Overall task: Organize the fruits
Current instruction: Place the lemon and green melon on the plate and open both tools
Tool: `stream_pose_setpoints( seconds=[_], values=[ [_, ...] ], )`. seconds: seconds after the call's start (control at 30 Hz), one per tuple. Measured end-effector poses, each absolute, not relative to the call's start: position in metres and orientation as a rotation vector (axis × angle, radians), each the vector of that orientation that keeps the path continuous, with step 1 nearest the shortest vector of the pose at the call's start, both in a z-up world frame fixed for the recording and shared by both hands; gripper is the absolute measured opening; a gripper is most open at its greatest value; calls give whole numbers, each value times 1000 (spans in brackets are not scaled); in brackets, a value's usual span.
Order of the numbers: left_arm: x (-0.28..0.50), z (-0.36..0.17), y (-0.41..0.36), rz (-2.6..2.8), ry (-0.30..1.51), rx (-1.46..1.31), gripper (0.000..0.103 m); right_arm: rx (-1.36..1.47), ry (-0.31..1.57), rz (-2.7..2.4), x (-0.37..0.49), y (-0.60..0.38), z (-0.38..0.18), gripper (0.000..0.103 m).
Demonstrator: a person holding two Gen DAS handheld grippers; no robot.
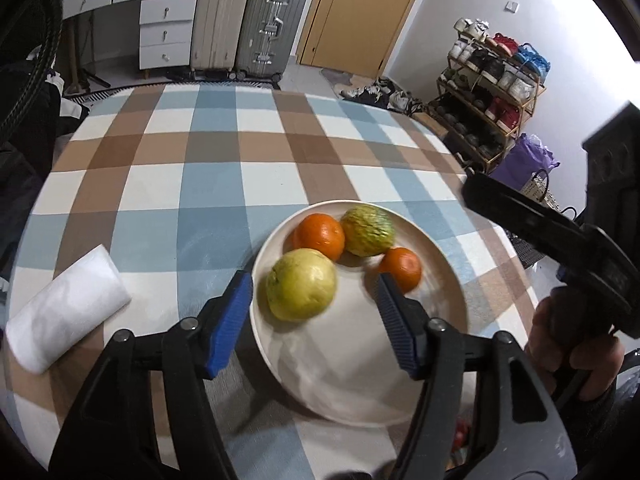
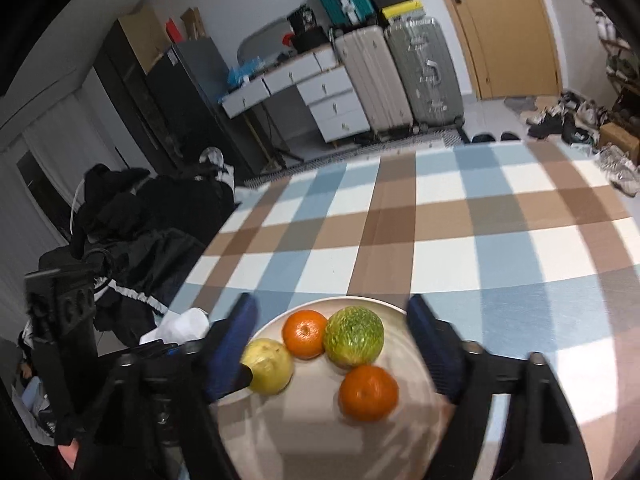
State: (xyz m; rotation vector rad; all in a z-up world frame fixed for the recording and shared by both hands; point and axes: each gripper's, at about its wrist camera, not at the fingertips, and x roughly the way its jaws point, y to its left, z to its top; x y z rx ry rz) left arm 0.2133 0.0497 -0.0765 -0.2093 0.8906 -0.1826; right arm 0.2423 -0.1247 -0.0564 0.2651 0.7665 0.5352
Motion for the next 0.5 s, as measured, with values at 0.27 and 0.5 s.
stream_pose_setpoints(
  seconds=[0.27, 0.5],
  values=[
    [161, -41, 28, -154, 796, -132, 82, 238, 621, 464, 166, -152, -23, 101],
    [119, -17, 13, -140, 736, -97, 88, 257, 537, 430, 98, -175, -20, 103]
  ],
)
